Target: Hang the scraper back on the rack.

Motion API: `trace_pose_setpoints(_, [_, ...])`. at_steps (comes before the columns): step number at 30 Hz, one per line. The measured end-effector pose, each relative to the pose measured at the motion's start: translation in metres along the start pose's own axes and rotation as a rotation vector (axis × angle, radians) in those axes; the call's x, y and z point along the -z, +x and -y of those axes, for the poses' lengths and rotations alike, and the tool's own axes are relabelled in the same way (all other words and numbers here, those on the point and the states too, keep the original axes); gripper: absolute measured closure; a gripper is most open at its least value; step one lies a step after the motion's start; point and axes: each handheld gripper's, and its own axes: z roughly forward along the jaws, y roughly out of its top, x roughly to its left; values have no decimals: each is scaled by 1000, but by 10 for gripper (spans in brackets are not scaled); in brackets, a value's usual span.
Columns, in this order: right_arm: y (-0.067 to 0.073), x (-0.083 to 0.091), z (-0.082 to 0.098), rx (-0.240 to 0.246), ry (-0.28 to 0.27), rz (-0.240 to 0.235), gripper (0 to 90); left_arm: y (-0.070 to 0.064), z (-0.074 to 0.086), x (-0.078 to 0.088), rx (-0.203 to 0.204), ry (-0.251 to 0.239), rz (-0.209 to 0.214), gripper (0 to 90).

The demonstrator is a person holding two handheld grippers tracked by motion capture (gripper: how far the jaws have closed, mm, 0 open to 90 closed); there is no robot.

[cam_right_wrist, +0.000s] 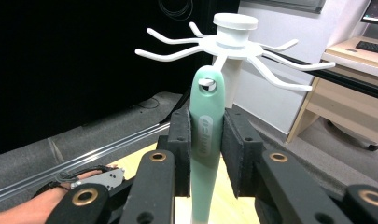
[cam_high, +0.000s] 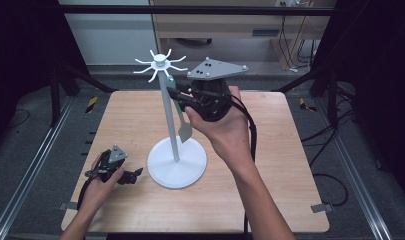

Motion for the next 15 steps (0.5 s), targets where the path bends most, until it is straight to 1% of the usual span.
trace_pose_setpoints(15, [0,0,1,-2,-7,3,739,0,0,0,2,2,-2,37])
